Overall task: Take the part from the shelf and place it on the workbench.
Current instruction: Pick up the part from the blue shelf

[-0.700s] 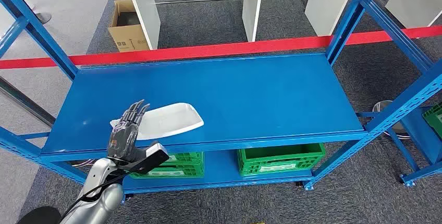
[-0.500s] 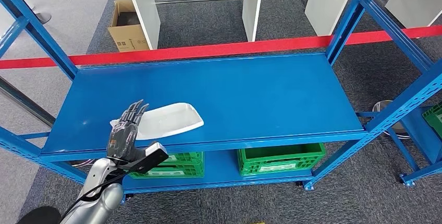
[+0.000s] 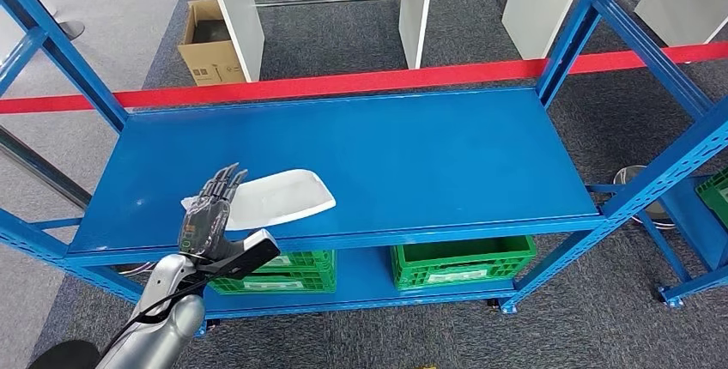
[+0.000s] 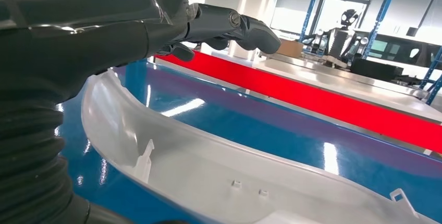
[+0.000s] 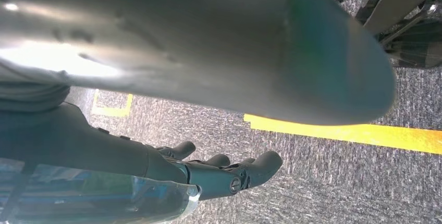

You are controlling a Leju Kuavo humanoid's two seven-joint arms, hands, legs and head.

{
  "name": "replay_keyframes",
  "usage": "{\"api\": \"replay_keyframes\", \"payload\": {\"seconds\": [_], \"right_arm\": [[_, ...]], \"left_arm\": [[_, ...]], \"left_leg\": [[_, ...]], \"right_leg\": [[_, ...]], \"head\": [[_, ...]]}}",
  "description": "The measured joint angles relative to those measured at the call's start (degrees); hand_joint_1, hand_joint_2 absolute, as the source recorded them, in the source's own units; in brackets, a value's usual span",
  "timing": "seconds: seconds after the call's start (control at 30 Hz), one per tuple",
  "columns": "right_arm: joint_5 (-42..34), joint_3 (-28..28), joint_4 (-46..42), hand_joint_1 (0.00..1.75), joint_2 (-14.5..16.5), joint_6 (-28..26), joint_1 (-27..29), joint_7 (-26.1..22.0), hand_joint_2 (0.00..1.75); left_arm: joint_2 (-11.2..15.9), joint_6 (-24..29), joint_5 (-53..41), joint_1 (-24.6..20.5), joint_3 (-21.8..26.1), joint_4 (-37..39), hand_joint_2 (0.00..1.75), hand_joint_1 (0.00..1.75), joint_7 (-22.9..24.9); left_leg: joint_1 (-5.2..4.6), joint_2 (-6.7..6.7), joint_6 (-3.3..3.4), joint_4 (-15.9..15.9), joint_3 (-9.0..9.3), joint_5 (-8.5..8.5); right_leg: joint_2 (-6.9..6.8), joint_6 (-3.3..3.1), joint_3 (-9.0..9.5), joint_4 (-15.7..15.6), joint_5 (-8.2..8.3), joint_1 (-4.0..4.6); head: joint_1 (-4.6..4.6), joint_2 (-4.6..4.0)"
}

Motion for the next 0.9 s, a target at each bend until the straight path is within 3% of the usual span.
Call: {"api": "replay_keyframes", "payload": {"seconds": [0.9], "right_arm": [[0.7, 0.4, 0.0, 0.00, 0.3, 0.1, 0.0, -0.5, 0.00]], "left_arm": [[-0.4, 0.1, -0.7, -4.4, -0.2, 6.9, 1.75, 0.00, -0.8]], "left_leg": [[0.00, -0.01, 0.00, 0.0, 0.07, 0.00]], "right_leg": [[0.00, 0.00, 0.08, 0.0, 0.00, 0.00]], "head": [[0.01, 0.00]]}}
